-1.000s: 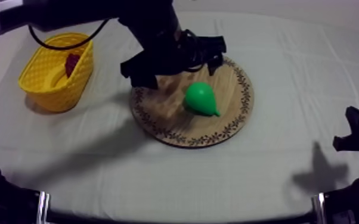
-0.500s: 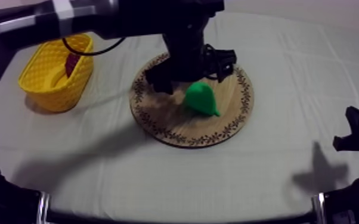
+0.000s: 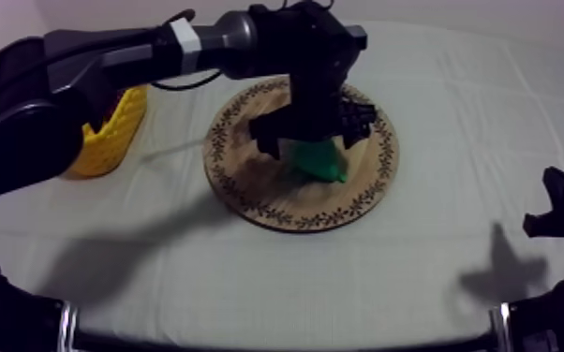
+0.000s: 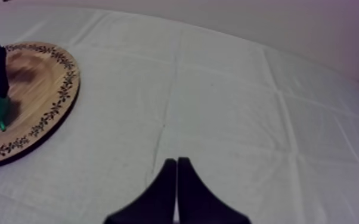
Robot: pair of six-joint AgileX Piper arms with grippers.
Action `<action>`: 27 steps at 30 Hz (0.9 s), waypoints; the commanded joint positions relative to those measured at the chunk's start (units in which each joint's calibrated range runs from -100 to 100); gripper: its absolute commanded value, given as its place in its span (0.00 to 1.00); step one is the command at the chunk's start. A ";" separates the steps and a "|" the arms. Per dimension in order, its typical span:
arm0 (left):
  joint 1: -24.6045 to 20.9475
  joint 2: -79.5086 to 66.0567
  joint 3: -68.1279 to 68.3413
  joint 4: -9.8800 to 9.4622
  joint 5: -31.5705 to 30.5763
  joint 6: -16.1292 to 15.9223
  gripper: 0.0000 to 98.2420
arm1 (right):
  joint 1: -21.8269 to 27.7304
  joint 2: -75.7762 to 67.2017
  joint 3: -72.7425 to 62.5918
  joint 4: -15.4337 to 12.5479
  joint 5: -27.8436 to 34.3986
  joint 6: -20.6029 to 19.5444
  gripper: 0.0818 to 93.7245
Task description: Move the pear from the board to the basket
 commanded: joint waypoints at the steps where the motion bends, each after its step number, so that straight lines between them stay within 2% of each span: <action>1: -0.16 1.56 -2.56 0.34 1.61 -0.54 0.97 | 0.01 0.01 0.05 0.00 -0.01 0.01 0.00; 16: -0.91 8.22 -10.19 2.99 8.40 -4.23 0.96 | 0.01 0.01 0.05 0.00 -0.01 0.01 0.00; 27: -1.27 9.78 -11.78 4.16 9.38 -6.41 0.82 | 0.01 0.01 0.05 0.00 -0.01 0.01 0.00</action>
